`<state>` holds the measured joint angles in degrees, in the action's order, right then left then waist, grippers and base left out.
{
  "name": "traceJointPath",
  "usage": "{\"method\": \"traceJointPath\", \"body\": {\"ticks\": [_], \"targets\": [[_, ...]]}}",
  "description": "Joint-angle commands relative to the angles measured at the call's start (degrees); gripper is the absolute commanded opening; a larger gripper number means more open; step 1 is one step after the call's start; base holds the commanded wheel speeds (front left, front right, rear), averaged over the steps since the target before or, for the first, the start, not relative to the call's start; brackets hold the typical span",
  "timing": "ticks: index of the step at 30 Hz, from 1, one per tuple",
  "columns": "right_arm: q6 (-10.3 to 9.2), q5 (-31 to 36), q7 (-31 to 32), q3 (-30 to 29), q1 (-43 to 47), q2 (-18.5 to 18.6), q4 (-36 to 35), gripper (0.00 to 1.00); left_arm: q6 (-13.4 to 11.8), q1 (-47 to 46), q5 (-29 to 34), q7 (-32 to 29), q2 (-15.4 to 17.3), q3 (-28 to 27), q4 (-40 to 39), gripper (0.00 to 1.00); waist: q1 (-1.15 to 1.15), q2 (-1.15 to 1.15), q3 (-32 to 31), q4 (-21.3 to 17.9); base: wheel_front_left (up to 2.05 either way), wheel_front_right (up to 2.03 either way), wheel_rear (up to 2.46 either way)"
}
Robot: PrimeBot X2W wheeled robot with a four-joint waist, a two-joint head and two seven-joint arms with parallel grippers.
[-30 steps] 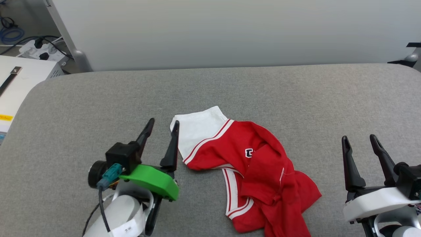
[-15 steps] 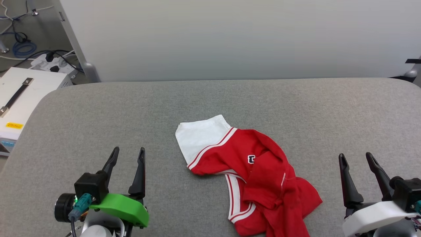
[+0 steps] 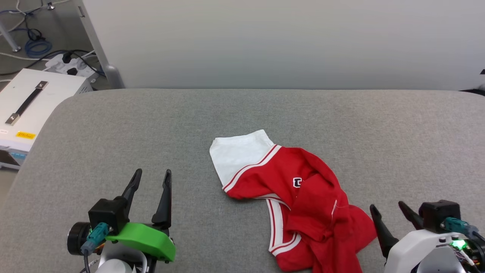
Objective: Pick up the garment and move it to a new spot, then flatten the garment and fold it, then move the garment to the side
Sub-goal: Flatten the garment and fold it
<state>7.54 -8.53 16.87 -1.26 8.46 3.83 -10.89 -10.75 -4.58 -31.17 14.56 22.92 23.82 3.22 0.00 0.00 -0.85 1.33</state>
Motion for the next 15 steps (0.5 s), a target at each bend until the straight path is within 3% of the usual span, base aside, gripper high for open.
{"method": "traceJointPath", "body": {"ticks": [1,9,15], "targets": [[-0.05,-0.73,2.97,1.66,0.14,1.34,-0.18,1.0,0.2,-0.65,-0.04,0.0,-0.61,-0.02,-0.04,1.0,0.0,0.0,1.08,1.41,0.0,0.0,0.0],[-0.05,-7.01,17.89,12.29,-2.82,9.48,-0.58,1.0,0.53,-2.2,0.96,0.3,-2.8,-0.12,-0.33,1.0,0.0,0.0,3.9,5.19,0.0,0.0,0.0],[-0.05,-9.96,22.07,16.96,-7.09,13.28,1.52,1.0,1.28,-3.45,1.81,0.4,-4.47,-0.76,-0.27,1.0,0.0,0.0,6.43,7.42,0.0,0.0,0.0]]}}
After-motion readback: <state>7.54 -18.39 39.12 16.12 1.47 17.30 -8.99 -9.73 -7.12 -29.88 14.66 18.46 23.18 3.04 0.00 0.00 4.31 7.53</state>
